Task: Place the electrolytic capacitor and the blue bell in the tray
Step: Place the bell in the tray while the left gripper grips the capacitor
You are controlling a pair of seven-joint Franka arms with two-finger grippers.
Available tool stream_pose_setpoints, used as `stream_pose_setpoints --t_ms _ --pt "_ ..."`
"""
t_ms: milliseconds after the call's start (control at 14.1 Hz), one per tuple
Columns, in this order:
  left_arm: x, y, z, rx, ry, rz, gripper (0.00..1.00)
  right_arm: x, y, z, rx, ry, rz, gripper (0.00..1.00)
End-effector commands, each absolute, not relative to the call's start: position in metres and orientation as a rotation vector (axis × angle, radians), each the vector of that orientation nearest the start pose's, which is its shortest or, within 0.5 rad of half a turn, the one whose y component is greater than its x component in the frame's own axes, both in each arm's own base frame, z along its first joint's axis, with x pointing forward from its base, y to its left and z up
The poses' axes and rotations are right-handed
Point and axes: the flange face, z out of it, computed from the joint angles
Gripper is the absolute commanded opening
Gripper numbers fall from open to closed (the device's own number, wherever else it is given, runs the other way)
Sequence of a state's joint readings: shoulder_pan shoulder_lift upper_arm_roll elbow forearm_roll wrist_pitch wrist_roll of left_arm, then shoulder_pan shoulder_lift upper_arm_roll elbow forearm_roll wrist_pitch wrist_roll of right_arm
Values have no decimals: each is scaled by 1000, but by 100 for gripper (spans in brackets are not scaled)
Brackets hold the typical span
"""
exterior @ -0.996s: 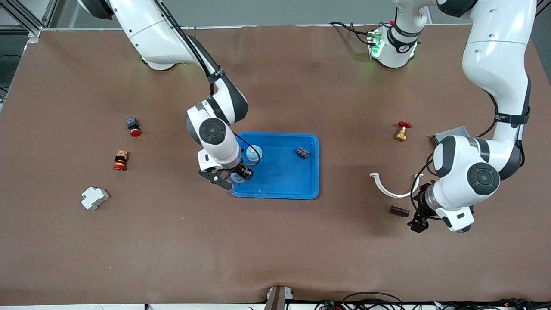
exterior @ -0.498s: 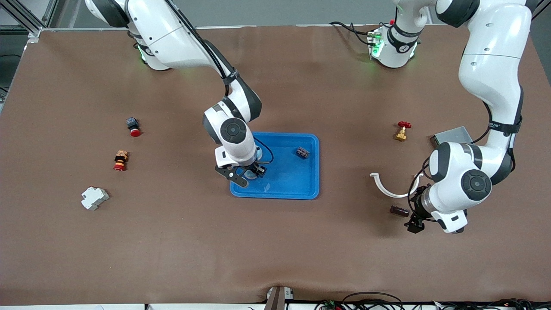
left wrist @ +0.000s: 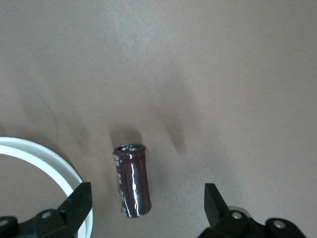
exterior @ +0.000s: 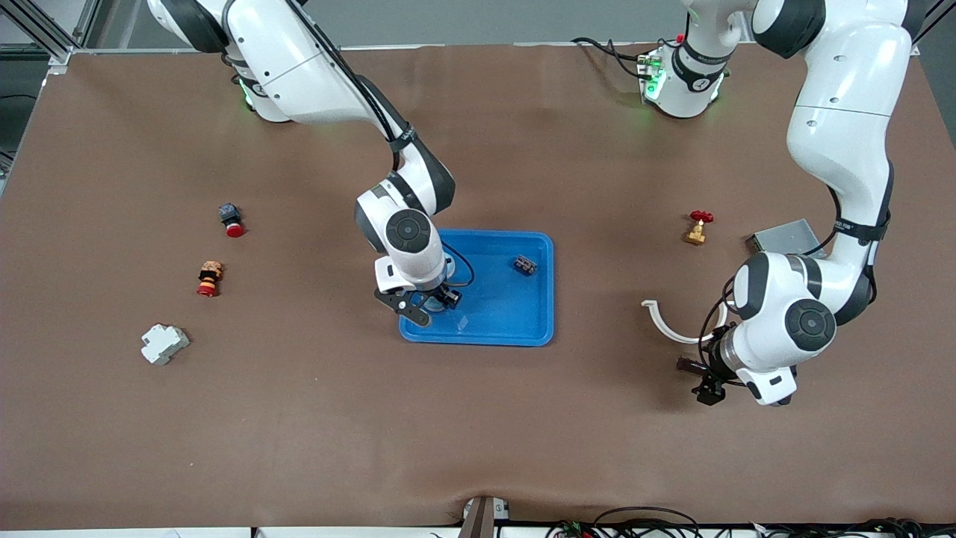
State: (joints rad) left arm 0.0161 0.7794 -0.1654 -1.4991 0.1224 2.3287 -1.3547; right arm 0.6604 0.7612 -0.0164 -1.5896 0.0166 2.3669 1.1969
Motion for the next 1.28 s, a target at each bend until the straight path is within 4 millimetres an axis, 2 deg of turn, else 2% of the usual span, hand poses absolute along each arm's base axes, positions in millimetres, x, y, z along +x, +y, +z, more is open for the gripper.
stream_pose_setpoints --t_ms 0,285,640,854,925,996,1067,1210 --pt "716 -105 212 -2689 -1722 -66 100 564 426 185 -3006 879 -53 0" --pt "712 -112 205 -2693 -1679 -67 100 571 427 189 -2990 885 -65 0" --pt "712 -103 202 -2671 -1687 -47 100 575 428 185 -2986 888 -68 0" --pt "714 -91 195 -2648 -1700 -50 100 576 427 184 -2971 933 -69 1" --pt "714 -88 192 -2642 -1702 -49 100 576 427 184 -2963 954 -67 66" --pt "715 -80 190 -2636 -1697 -56 100 576 427 184 -2960 964 -68 100" --pt "715 -74 189 -2631 -1691 -63 100 576 428 185 -2961 961 -71 100" --pt "713 -78 181 -2627 -1685 -47 100 575 429 187 -2961 959 -67 100"
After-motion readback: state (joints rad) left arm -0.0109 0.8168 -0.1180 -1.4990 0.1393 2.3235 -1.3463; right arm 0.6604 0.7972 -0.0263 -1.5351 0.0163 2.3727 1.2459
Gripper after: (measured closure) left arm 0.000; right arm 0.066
